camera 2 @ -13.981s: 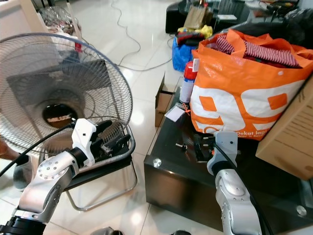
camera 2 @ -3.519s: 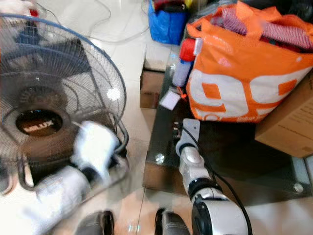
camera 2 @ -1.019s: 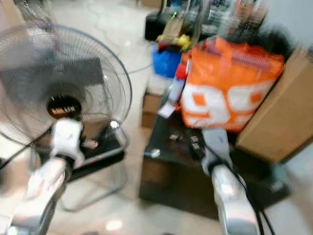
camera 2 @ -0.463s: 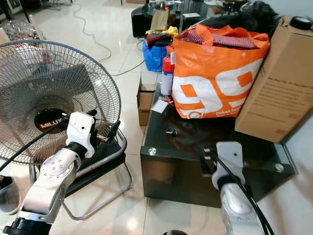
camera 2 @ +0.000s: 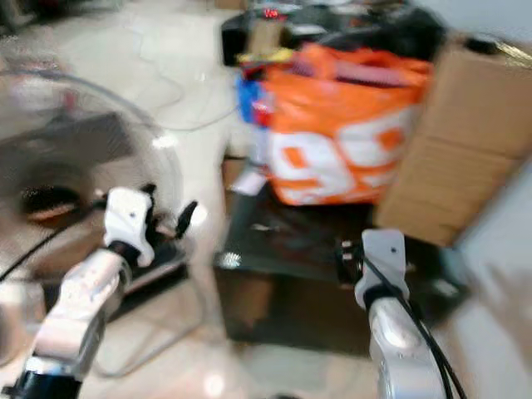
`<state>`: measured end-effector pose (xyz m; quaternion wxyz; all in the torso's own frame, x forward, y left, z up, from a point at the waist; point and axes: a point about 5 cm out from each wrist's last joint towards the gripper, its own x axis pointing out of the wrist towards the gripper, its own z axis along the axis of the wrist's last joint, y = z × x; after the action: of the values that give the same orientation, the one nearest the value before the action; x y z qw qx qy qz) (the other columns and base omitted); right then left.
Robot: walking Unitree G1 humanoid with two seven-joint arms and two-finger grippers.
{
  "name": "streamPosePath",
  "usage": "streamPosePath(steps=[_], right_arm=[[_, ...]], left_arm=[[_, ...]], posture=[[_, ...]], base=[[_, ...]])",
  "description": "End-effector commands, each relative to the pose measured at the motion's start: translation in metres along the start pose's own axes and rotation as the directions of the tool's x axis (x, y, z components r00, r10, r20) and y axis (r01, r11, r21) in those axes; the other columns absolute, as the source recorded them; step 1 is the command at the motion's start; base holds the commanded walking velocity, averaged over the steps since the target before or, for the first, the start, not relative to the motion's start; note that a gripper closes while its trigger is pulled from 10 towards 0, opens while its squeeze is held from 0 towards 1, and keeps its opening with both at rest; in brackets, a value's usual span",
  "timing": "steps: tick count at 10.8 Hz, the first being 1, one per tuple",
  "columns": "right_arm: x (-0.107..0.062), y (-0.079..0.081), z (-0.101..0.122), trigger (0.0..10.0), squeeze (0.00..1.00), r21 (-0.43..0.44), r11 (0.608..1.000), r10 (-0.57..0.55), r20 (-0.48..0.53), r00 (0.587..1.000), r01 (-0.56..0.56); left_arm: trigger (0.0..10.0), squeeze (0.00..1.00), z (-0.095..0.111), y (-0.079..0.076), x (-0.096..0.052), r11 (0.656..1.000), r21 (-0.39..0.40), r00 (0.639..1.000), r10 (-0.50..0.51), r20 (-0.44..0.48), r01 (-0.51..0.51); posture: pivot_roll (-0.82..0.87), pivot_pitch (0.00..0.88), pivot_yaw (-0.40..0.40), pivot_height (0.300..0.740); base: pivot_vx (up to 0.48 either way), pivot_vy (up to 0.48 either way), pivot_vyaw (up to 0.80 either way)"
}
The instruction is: Hang keys on a hook
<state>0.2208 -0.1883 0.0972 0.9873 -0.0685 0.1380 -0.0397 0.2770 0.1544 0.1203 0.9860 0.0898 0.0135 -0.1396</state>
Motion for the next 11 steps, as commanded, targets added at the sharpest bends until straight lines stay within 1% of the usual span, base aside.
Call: streamPosePath(steps=[1, 2, 3, 4, 5, 6, 8, 11], right_arm=[[0.0, -0.005, 0.0, 10.0, 0.0, 0.002, 1.0, -0.02, 0.001, 1.0, 0.02], [0.0, -0.006, 0.0, 10.0, 0.0, 0.004, 1.0, -0.025, 0.0, 1.0, 0.025], [0.001, -0.006, 0.001, 10.0, 0.0, 0.009, 1.0, -0.026, 0.0, 1.0, 0.026], [0.001, -0.003, -0.001, 10.0, 0.0, 0.026, 1.0, -0.017, -0.002, 1.0, 0.017], [0.002, 0.001, -0.001, 10.0, 0.0, 0.026, 1.0, 0.004, 0.002, 1.0, -0.004], [0.003, 0.004, 0.0, 10.0, 0.0, 0.032, 0.999, 0.016, 0.012, 1.0, -0.016], [0.003, 0.006, 0.002, 10.0, 0.0, 0.038, 0.999, 0.035, 0.024, 0.999, -0.035], [0.007, 0.007, 0.004, 10.0, 0.0, 0.03, 0.997, 0.073, 0.041, 0.996, -0.075]], left_arm=[[10.0, 0.0, 0.0, 0.001, 0.001, 1.0, 0.003, 1.0, 0.002, 0.0, -0.002], [10.0, 0.0, 0.001, 0.001, 0.002, 1.0, 0.004, 1.0, 0.002, 0.001, -0.002], [10.0, 0.0, 0.001, 0.002, 0.002, 1.0, 0.007, 1.0, 0.0, 0.005, 0.0], [10.0, 0.0, 0.001, 0.003, 0.0, 1.0, -0.004, 1.0, 0.006, 0.001, -0.006], [10.0, 0.0, 0.0, 0.006, -0.002, 1.0, 0.01, 1.0, 0.015, 0.003, -0.015], [10.0, 0.0, 0.0, 0.008, -0.003, 1.0, -0.011, 1.0, 0.028, 0.0, -0.028], [10.0, 0.0, 0.002, 0.01, -0.004, 0.999, -0.021, 1.0, 0.028, 0.014, -0.027], [10.0, 0.0, 0.002, 0.014, -0.007, 0.997, -0.04, 0.998, 0.061, 0.023, -0.061]], posture=[[-0.11, 0.0, -0.001, 0.74], [-0.11, 0.0, 0.0, 0.74], [-0.09, 0.0, -0.004, 0.74], [-0.08, 0.0, -0.01, 0.74], [-0.08, 0.0, -0.011, 0.74], [-0.07, 0.0, -0.011, 0.74], [-0.07, 0.0, -0.012, 0.74], [-0.05, 0.0, -0.024, 0.74]], base=[[0.0, -0.424, -0.8], [0.0, -0.42, -0.8], [0.0, 0.0, -0.8], [0.0, 0.0, 0.0], [0.0, 0.0, 0.0], [0.0, 0.0, 0.0], [0.0, 0.0, 0.0], [0.271, 0.0, 0.0]])
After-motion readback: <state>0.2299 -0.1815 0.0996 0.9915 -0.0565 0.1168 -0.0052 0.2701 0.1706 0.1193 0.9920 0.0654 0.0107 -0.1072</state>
